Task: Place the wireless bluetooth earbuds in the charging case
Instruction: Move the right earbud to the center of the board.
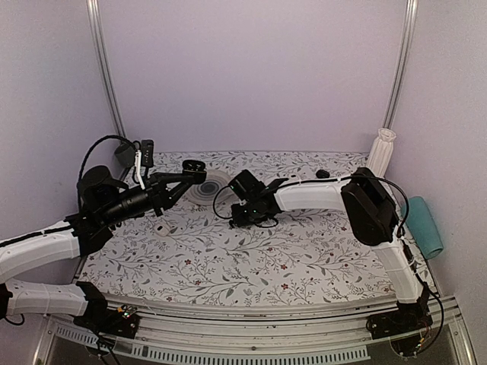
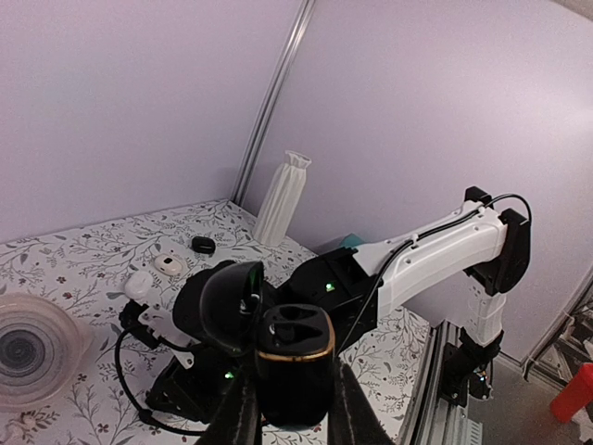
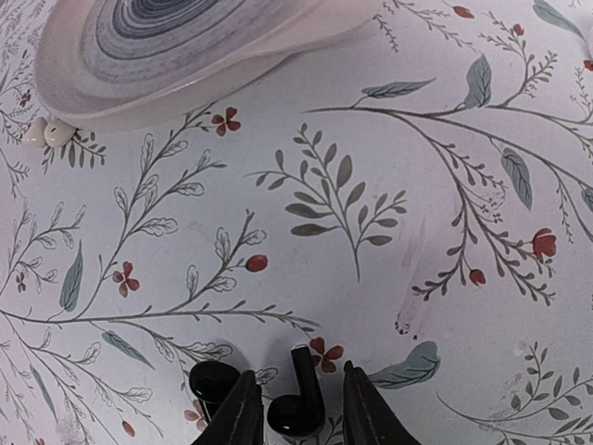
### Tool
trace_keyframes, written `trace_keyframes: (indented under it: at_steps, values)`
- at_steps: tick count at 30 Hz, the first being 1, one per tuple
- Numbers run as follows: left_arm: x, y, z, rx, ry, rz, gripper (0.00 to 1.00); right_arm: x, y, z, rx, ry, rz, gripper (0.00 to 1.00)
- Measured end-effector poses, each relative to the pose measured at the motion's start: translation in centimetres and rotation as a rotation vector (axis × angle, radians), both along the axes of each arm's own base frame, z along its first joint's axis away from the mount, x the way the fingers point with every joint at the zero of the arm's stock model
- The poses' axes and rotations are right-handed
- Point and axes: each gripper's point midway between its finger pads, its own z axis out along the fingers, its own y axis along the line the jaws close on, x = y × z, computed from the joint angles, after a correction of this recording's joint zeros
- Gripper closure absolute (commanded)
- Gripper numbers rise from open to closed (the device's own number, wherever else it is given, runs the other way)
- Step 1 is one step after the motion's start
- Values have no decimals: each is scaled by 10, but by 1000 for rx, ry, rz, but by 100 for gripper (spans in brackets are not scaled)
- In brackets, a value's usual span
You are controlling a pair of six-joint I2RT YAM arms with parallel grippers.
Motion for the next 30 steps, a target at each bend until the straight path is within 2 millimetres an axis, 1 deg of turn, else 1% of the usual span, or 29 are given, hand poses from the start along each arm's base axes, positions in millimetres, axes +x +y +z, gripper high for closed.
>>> trace_keyframes:
  at_steps: [2, 6, 7, 9, 11, 13, 16, 20, 22, 25, 30]
  values:
    - [0, 0, 0, 0, 0, 0, 100, 0, -1, 0, -4, -1, -1, 73]
    - [0, 0, 0, 0, 0, 0, 100, 1, -3, -1, -23, -10, 4, 80]
    - [0, 0, 0, 0, 0, 0, 100, 1, -4, -1, -30, -12, 7, 84]
    - [0, 0, 0, 0, 1, 0, 100, 1, -5, -2, -40, -17, 15, 88]
    - [0, 0, 0, -1, 1, 0, 100, 1, -6, -2, -43, -26, 23, 89]
    - [0, 0, 0, -2, 3, 0, 100, -4, -12, -4, -45, -38, 40, 90]
    - [0, 0, 0, -6, 6, -1, 100, -23, -30, -1, -60, -42, 83, 89]
    - [2, -1, 1, -19, 10, -2, 100, -61, -65, -2, -109, -39, 175, 86]
    - [3, -2, 0, -21, 15, -3, 100, -77, -77, -2, -127, -48, 224, 86]
    - [5, -4, -3, -21, 25, -7, 100, -90, -87, -3, -138, -61, 273, 86]
    - [7, -6, -8, -18, 40, -9, 100, -93, -86, -2, -137, -78, 301, 86]
